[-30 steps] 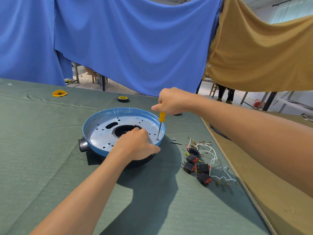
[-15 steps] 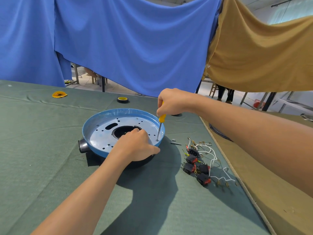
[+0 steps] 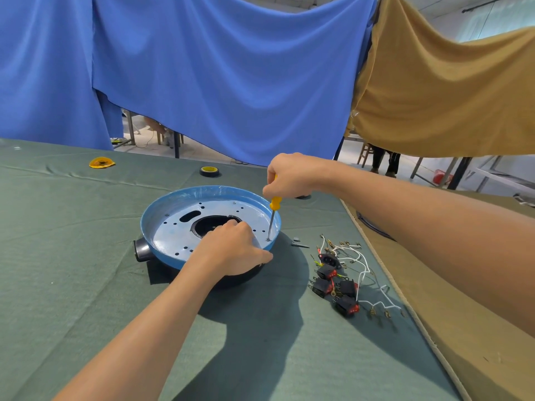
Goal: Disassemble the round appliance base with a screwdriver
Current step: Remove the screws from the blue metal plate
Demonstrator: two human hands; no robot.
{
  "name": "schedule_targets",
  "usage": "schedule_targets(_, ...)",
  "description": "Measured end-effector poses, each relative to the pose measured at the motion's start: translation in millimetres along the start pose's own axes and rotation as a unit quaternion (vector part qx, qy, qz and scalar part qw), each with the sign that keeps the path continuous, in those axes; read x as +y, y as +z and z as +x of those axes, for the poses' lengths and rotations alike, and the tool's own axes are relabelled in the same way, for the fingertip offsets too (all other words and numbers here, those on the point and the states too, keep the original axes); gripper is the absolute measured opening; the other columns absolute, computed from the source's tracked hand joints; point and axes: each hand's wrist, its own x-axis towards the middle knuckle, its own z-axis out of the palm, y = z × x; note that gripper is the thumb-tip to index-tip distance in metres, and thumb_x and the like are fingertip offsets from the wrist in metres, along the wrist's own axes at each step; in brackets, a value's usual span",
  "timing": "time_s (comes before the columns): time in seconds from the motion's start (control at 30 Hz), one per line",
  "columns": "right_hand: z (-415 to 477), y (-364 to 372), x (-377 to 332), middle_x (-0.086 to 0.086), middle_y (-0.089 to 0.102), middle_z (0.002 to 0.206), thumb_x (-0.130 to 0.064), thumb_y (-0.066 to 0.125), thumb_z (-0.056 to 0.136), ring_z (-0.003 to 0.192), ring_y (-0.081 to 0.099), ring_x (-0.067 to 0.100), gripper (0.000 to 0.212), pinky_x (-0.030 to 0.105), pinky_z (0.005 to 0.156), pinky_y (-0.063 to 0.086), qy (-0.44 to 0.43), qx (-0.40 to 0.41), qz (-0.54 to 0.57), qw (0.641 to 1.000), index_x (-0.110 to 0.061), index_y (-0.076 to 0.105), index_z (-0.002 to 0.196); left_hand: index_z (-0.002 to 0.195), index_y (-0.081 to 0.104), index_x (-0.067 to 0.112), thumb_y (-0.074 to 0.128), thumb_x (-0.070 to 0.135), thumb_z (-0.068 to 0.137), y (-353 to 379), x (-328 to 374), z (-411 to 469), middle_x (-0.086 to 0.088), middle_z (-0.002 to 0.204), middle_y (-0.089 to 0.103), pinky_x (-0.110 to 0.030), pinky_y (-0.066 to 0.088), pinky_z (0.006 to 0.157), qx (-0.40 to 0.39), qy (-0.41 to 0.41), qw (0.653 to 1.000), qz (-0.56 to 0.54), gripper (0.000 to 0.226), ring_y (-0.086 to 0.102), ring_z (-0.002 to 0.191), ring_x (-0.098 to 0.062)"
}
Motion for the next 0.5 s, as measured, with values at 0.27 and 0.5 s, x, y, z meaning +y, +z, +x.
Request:
schedule_targets(0.27, -4.1, -2.0, 1.1, 0.013, 0.063, 0.075, -0.027, 0.060, 0.083, 0.060, 0.051, 0.019, 0.028, 0.024, 0.049, 0.042, -0.007, 0.005, 0.007, 1.000, -0.003, 0.068, 0.095, 0.058, 0.040, 0.024, 0.063, 0.059, 0.075, -0.2, -0.1, 0.2, 0.002, 0.075, 0.043, -0.033, 0.035, 0.062, -0.004, -0.001, 1.000, -0.002, 0.045, 0.050, 0.077, -0.023)
schedule_targets(0.5, 0.7, 1.8, 0.9, 0.002, 0.050, 0.059, -0.055, 0.052, 0.089, 0.054, 0.048, 0.019, 0.047, 0.026, 0.046, 0.038, -0.005, 0.021, -0.011, 1.000, -0.012, 0.054, 0.069, 0.056, 0.040, 0.024, 0.064, 0.057, 0.075, -1.1, 0.4, -1.1, 0.002, 0.078, 0.044, -0.034, 0.035, 0.064, -0.001, -0.001, 1.000, -0.003, 0.045, 0.050, 0.079, -0.024)
